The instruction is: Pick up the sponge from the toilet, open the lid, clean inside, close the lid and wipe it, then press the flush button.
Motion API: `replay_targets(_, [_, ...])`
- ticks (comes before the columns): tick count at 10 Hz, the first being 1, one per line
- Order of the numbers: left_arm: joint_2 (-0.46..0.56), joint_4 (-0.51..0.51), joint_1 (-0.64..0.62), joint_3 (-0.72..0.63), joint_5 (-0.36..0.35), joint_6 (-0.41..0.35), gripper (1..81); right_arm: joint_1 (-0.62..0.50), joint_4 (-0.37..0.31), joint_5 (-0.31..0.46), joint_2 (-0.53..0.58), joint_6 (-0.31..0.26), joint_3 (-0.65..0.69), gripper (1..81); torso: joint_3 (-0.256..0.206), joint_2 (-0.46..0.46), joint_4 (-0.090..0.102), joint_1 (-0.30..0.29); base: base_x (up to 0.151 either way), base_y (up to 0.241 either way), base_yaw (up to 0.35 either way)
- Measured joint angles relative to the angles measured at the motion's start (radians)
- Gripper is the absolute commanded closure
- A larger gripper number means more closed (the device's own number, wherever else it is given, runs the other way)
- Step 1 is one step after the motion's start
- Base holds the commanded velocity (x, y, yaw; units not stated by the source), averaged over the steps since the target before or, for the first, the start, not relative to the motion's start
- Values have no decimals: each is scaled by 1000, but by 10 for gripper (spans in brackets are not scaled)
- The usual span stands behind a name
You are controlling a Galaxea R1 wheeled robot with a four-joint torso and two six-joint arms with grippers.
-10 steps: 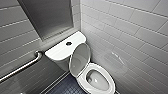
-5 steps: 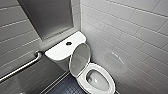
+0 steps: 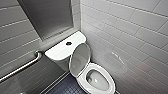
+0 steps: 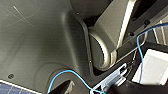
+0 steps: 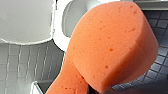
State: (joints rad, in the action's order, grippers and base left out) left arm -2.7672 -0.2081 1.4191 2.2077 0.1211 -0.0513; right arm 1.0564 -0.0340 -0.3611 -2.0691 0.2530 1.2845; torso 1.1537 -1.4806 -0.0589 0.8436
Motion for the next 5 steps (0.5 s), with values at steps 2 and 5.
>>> replay_targets(2, [0,2,5,0,0,0,10,-94,-19,62,-9,2,5,811,0,0,0,0,0,0,0])
replay_targets(5, [8,10,7,2,1,0,10,-241,-47,166,-70,10,37,811,0,-23,0,15,0,0,0])
